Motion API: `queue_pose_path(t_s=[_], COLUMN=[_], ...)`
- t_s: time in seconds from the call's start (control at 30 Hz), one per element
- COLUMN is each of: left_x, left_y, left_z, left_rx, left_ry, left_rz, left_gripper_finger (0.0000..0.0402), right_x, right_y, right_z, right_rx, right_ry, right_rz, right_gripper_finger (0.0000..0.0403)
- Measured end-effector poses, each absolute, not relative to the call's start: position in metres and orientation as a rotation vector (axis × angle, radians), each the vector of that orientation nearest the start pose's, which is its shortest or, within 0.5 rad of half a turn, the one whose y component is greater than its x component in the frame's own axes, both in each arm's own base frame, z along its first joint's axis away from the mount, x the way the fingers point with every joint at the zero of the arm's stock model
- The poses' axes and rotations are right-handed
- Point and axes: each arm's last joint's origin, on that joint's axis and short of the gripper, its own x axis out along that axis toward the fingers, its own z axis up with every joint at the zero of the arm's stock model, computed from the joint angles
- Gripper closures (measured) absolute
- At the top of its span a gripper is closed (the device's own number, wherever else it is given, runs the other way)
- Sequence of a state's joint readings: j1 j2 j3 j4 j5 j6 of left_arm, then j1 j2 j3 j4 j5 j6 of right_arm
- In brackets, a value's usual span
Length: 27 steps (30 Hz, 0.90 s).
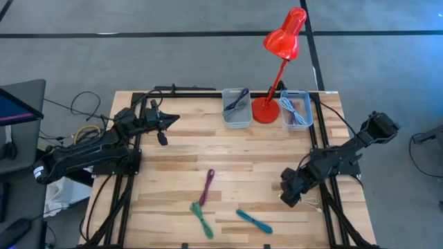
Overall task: Pick & Place USB Port
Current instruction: Put the white charger cable into the transparent bin
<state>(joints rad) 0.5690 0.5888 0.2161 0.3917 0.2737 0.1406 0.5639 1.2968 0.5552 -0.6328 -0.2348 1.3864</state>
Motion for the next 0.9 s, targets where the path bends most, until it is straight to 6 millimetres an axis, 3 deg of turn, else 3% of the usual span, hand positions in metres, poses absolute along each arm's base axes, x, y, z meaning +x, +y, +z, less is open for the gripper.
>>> queue_pose_path(t_s=[0.5, 0.9], left_x=[0.127, 0.127], left_y=[0.072, 0.072], left_z=[0.218, 0.218], left_rx=[0.125, 0.125], left_ry=[0.009, 0.009], left_rz=[0.295, 0.295], left_gripper_finger=[0.0394, 0.0393], right_x=[0.147, 0.138], right_y=[0.123, 0.118], right_z=[0.141, 0.129], right_rx=[0.892, 0.871], right_ry=[1.558, 1.579], right_rz=[-0.362, -0.394], right_gripper_finger=[0.0243, 0.0308])
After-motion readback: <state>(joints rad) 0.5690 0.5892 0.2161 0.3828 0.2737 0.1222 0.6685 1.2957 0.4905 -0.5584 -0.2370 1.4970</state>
